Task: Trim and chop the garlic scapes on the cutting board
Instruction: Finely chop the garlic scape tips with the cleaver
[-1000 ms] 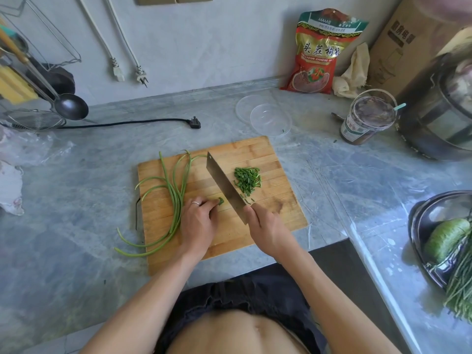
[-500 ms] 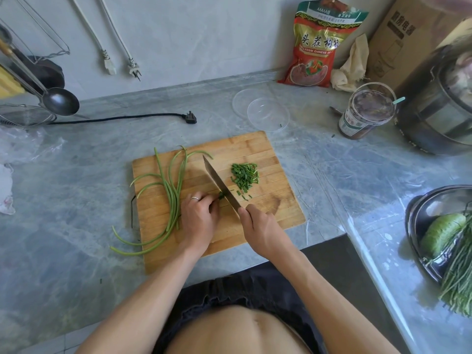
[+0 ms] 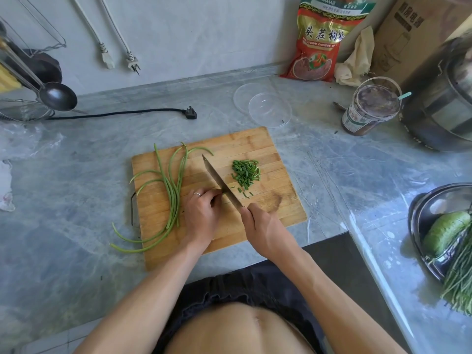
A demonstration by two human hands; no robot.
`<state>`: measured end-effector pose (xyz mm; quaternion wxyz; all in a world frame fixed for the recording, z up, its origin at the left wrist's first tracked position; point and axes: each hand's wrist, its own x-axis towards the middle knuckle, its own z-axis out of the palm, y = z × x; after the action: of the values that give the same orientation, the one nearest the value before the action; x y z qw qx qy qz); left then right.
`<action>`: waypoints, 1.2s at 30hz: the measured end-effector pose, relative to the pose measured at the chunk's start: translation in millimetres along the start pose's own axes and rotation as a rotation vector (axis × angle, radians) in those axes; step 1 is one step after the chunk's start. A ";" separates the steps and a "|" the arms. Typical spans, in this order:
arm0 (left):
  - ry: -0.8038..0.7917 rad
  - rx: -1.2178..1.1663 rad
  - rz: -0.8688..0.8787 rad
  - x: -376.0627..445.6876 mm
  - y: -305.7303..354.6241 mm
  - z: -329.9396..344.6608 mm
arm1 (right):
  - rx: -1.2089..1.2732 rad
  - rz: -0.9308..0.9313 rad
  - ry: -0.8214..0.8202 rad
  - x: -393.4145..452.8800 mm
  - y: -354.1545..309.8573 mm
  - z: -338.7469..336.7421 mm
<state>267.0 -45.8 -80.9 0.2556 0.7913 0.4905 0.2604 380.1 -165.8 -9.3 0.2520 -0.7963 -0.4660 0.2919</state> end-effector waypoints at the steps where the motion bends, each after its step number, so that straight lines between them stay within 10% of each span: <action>1: 0.002 0.002 -0.006 0.1 0.0 0.6 | 0.001 0.000 -0.007 0.0 -1.5 -0.6; 36: 0.026 0.044 -0.123 -3.2 4.4 2.6 | -0.119 0.032 -0.029 -24.1 -12.0 -7.8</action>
<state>270.3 -50.8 -80.4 0.2471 0.7617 0.5472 0.2435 368.8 -183.0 9.8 0.1928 -0.8129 -0.4732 0.2795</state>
